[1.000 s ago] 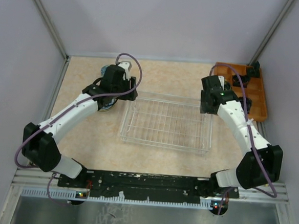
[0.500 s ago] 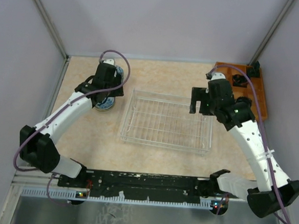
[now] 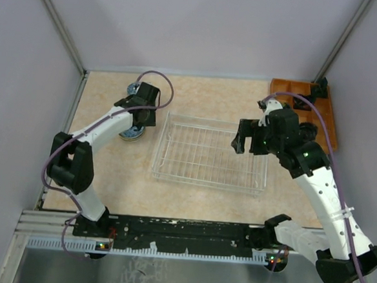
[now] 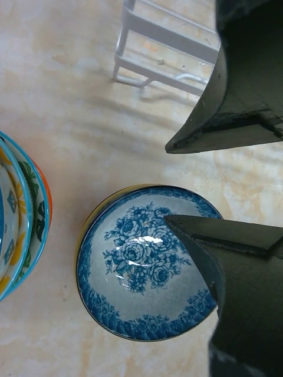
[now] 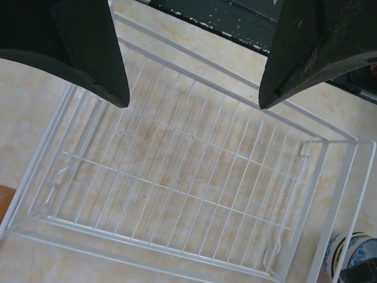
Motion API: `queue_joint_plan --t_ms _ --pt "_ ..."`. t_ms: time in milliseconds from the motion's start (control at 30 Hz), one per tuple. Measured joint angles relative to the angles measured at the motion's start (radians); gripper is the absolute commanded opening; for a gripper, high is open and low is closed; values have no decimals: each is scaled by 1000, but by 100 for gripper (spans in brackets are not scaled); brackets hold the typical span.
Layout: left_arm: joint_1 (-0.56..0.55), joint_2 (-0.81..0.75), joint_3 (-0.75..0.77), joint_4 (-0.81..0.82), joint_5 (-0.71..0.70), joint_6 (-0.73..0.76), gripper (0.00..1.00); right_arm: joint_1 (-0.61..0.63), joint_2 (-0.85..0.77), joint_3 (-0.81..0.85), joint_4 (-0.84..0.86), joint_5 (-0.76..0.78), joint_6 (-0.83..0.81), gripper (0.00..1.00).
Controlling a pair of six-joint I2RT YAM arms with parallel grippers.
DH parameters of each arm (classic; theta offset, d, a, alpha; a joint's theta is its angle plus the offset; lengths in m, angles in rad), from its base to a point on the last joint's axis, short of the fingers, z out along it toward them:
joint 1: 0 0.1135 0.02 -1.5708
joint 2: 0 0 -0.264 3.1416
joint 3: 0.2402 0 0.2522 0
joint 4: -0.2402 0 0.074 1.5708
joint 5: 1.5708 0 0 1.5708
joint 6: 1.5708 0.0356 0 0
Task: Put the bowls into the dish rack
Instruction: Adjust the dish rack at the center of the board, then pick up the bowl from the center of the board.
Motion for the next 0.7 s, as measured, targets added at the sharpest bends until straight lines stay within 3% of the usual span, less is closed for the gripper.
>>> queue_joint_plan --t_ms 133,267,567,700 --pt "1 49 11 -2 -16 0 49 0 0 -39 8 -23 0 91" --pt "5 86 15 -3 -24 0 41 0 0 -48 18 -35 0 91" --pt "16 95 15 -1 -23 1 2 0 0 -68 42 -55 1 91" --pt "16 95 23 -1 -32 5 0 0 0 -73 47 -62 2 91"
